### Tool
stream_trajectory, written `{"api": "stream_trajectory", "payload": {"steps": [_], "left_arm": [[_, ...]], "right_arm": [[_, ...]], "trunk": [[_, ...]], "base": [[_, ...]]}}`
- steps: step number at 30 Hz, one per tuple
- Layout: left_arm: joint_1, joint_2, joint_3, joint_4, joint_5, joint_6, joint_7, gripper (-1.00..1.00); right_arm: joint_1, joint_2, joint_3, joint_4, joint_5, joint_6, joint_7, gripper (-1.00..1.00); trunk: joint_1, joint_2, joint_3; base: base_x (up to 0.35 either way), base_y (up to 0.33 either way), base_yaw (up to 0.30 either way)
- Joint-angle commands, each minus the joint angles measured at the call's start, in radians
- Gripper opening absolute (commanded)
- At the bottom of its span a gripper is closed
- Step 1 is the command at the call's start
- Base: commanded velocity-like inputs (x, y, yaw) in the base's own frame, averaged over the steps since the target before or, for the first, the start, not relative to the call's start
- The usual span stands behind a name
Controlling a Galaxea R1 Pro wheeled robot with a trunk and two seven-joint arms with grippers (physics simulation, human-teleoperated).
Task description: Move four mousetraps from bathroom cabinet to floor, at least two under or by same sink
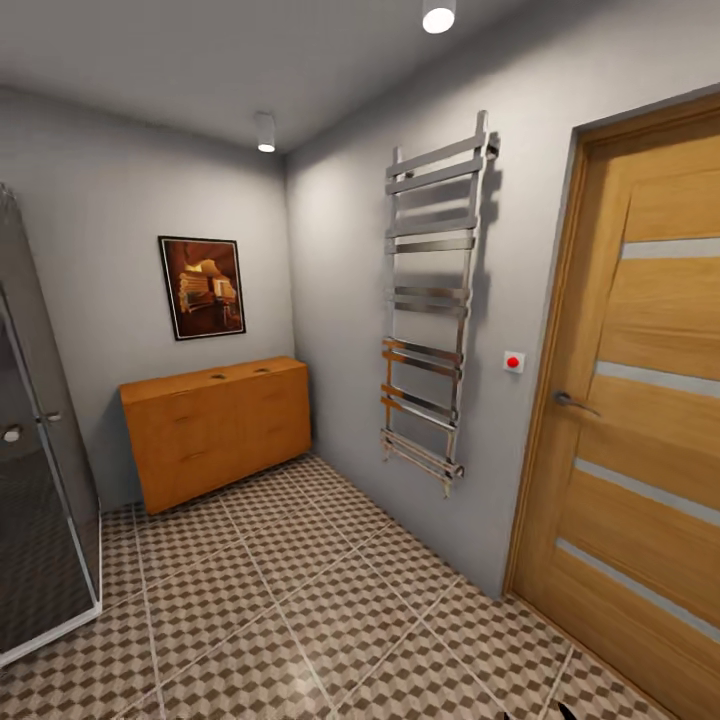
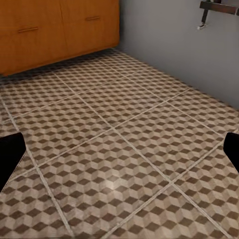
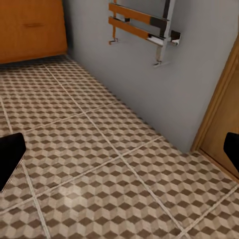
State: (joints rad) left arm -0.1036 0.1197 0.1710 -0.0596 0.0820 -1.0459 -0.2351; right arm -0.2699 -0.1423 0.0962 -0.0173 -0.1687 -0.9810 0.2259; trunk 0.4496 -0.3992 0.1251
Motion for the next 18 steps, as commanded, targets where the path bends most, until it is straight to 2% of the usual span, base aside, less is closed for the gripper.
{"api": "stream_trajectory", "payload": {"steps": [1, 18], "left_arm": [[-0.001, 0.0, 0.002, 0.001, 0.009, -0.001, -0.01, 1.0], [-0.001, 0.0, 0.002, 0.001, 0.009, -0.001, -0.01, 1.0]], "right_arm": [[0.0, 0.0, 0.008, 0.0, -0.011, -0.002, 0.004, 1.0], [0.0, 0.0, 0.008, 0.0, -0.011, -0.001, 0.004, 1.0]], "trunk": [[0.0, -0.001, 0.0], [0.0, -0.001, 0.0]], "base": [[0.0, 0.0, 0.29], [0.0, 0.0, 0.29]]}}
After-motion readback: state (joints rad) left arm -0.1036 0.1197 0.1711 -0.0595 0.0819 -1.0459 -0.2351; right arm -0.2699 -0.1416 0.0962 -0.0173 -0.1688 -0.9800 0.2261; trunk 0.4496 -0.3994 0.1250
